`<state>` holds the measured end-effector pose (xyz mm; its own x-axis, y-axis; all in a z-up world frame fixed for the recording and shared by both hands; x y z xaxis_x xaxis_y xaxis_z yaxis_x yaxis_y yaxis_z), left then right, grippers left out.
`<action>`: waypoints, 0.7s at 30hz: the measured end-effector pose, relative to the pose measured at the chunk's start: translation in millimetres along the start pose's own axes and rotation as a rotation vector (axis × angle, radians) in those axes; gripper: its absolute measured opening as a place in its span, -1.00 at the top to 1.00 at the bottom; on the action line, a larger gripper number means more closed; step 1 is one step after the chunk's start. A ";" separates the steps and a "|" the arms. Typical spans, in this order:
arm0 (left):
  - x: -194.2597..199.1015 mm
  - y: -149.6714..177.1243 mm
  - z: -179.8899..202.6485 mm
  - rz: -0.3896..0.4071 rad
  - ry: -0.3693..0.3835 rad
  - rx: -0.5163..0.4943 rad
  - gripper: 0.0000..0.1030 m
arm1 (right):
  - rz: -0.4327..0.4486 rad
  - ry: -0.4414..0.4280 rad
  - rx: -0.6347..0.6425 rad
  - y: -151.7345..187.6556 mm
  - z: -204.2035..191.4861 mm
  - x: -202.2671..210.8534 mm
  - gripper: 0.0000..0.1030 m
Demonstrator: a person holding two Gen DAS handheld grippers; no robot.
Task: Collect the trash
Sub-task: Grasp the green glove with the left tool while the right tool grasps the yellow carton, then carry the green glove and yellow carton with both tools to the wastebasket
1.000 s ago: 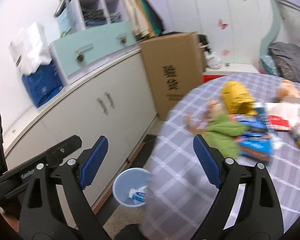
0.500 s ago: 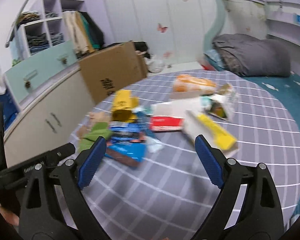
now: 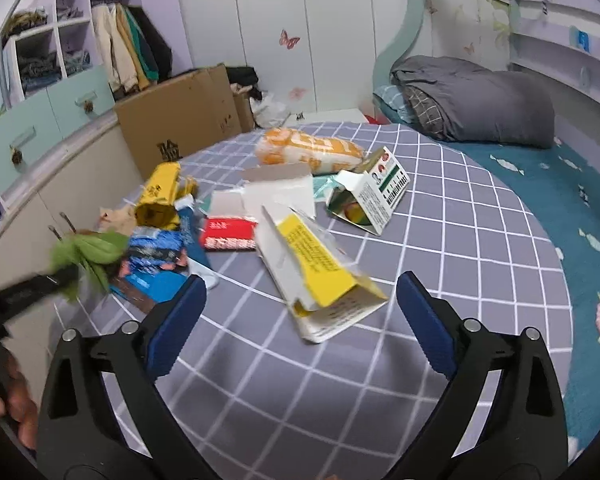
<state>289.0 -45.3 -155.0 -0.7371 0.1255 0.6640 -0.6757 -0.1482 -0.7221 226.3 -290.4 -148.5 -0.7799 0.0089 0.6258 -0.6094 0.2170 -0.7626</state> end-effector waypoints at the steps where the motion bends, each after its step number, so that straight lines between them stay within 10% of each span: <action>1: 9.4 -2.3 1.8 0.035 0.002 -0.012 0.83 | -0.008 0.000 0.002 -0.7 2.5 -2.2 -0.83; 12: 47.8 -8.8 19.4 0.135 0.009 -0.097 0.83 | -0.171 0.006 0.103 -5.8 0.9 -49.4 -0.80; 14: 46.6 -6.4 18.9 0.123 0.015 -0.101 0.83 | -0.182 0.017 0.116 -4.1 -1.0 -52.1 -0.15; 21: 56.7 -2.3 17.6 0.128 0.044 -0.114 0.83 | -0.134 -0.011 0.100 -4.2 0.9 -31.1 0.01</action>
<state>248.8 -55.2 -112.2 -0.8149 0.1561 0.5582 -0.5713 -0.0535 -0.8190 253.0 -292.5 -165.0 -0.6917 -0.0245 0.7218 -0.7190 0.1176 -0.6850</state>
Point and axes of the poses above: each gripper's, at about its wrist camera, not at the fingertips, and x roughly against the way its jaws point, z to its right, y to its underside, the point moved 5 cm from there along -x, roughly the way its jaws point, and after that the axes turned 3 degrees about -x, right-handed, at the moved point
